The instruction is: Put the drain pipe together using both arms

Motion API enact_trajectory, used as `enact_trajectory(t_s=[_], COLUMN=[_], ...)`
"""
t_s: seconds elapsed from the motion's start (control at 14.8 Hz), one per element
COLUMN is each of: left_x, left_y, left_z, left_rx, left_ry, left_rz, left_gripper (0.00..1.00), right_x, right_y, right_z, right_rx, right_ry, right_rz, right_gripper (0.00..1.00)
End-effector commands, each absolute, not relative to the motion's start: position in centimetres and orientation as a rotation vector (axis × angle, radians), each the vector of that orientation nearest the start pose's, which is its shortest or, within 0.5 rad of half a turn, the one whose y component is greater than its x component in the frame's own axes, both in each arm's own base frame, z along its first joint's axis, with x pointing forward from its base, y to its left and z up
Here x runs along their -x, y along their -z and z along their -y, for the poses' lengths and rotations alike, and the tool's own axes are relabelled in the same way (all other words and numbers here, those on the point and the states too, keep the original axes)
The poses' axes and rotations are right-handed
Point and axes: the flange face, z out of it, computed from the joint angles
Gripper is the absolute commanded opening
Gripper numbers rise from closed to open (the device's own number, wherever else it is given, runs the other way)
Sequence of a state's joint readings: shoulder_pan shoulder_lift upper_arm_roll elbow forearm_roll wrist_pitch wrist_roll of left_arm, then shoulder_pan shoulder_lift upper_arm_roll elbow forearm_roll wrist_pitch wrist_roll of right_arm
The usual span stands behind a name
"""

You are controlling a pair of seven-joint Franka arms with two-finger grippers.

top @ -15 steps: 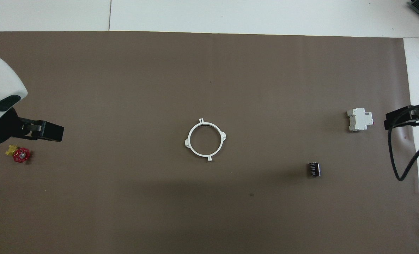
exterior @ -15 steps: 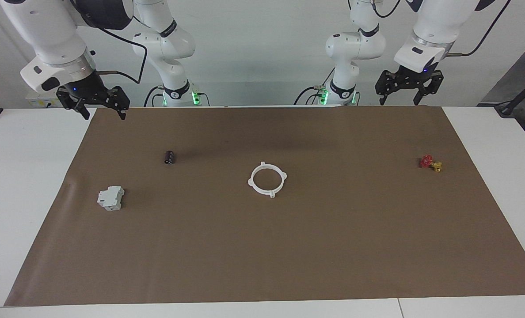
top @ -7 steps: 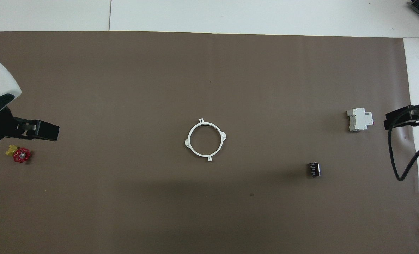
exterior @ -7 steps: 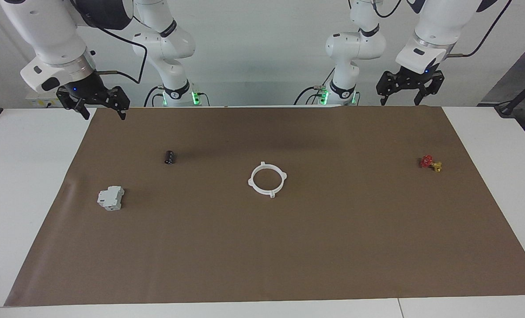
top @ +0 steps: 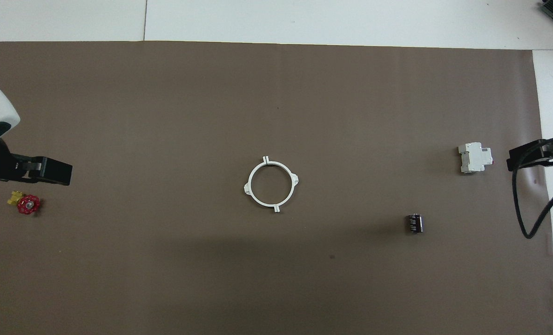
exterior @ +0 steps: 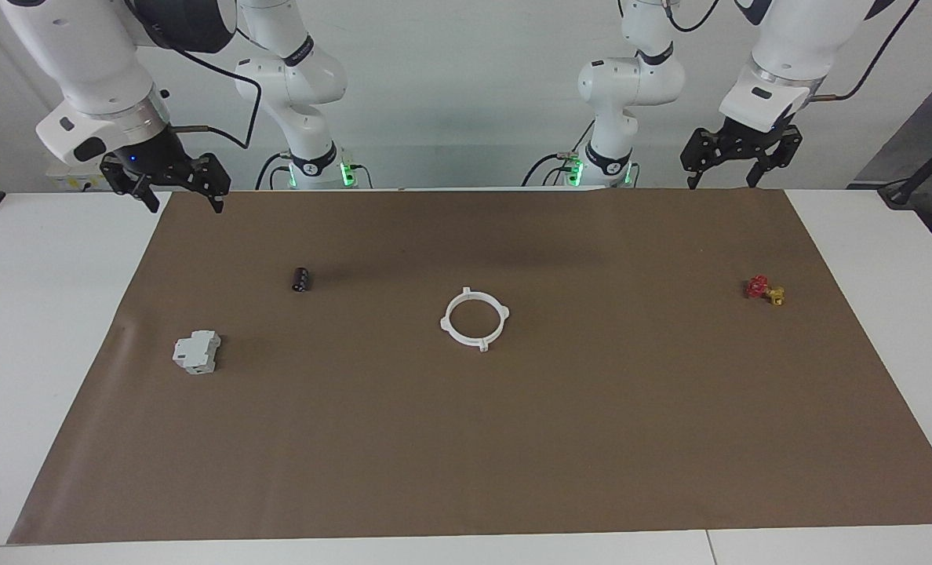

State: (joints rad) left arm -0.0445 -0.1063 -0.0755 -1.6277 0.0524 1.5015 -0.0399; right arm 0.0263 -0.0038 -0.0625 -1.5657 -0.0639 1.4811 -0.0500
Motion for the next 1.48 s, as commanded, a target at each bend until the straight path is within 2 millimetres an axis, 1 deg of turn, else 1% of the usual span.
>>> enact_trajectory(t_s=[0.0, 0.88, 1.08, 1.42], left_x=[-50.83, -50.86, -50.90, -50.87], left_y=[-65.01, -65.15, -65.07, -65.16], left_z=[5.05, 5.07, 5.55, 5.61], left_rx=[3.066, 3.068, 3.119, 3.124], left_ry=[0.010, 0.024, 0.028, 0.032], left_rz=[-0.101, -0.101, -0.101, -0.102], left_gripper=[1.00, 1.00, 1.00, 1.00], right_x=[-54.22, -54.22, -54.22, -54.22], right_y=[-62.28, -62.28, -62.28, -62.28], right_z=[3.03, 3.03, 3.03, 3.03], right_rx=[3.193, 3.193, 3.193, 3.193], right_ry=[-0.130, -0.130, -0.130, -0.130], right_rz=[0.049, 0.049, 0.049, 0.049], right_gripper=[1.00, 1.00, 1.00, 1.00])
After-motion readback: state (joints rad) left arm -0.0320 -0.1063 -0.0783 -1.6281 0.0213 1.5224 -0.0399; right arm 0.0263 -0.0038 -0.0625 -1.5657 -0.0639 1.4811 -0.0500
